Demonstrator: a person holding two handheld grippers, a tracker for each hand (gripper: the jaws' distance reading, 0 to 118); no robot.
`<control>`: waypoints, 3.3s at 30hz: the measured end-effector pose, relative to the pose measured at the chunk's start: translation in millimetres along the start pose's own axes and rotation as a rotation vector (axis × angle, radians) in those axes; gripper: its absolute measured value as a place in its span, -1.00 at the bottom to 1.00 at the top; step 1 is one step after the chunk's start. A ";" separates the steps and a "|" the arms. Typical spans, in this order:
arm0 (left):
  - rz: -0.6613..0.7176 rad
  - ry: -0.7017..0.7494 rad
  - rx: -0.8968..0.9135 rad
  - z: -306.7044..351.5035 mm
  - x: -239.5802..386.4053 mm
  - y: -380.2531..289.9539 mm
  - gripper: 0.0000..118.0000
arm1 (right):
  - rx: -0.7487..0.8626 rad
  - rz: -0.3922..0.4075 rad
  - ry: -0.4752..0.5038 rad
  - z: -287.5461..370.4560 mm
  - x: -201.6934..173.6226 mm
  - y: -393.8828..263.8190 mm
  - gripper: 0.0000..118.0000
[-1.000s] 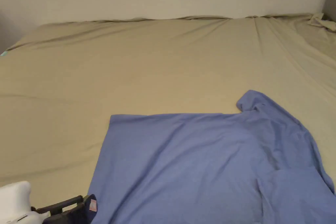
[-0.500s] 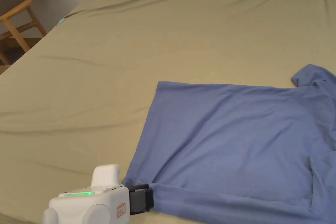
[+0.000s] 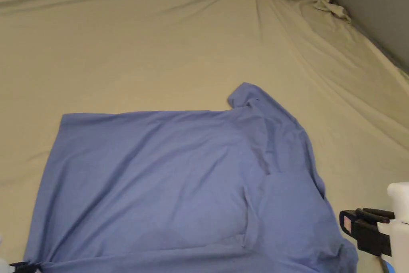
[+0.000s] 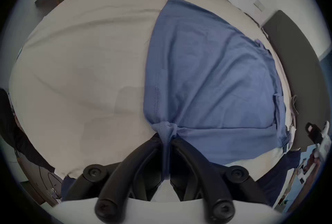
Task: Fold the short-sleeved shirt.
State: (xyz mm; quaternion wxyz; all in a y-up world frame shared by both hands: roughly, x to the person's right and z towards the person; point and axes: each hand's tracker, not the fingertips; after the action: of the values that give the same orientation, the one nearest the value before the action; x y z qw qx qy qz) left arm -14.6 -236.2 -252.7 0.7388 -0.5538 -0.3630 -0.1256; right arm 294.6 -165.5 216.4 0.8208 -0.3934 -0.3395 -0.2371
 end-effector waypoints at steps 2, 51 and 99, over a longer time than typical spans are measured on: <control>0.016 0.006 0.023 12.2 1.8 -1.2 -0.94 | -0.094 -0.042 -0.012 -21.6 17.5 -8.9 1.00; 0.408 -0.046 0.010 -101.4 3.3 169.0 -0.92 | -0.151 -0.313 -0.080 -223.5 57.6 125.9 -0.91; -0.083 0.059 0.205 -37.5 46.9 87.2 -0.90 | 0.095 -0.090 -0.095 -102.7 13.2 45.2 -0.09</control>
State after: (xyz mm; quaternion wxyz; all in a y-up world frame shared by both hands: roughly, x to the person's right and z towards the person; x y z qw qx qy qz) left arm 84.6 -229.2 -289.1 0.7961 -0.4558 -0.3747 -0.1347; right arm 371.1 -223.8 157.1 0.8101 -0.3491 -0.4064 -0.2382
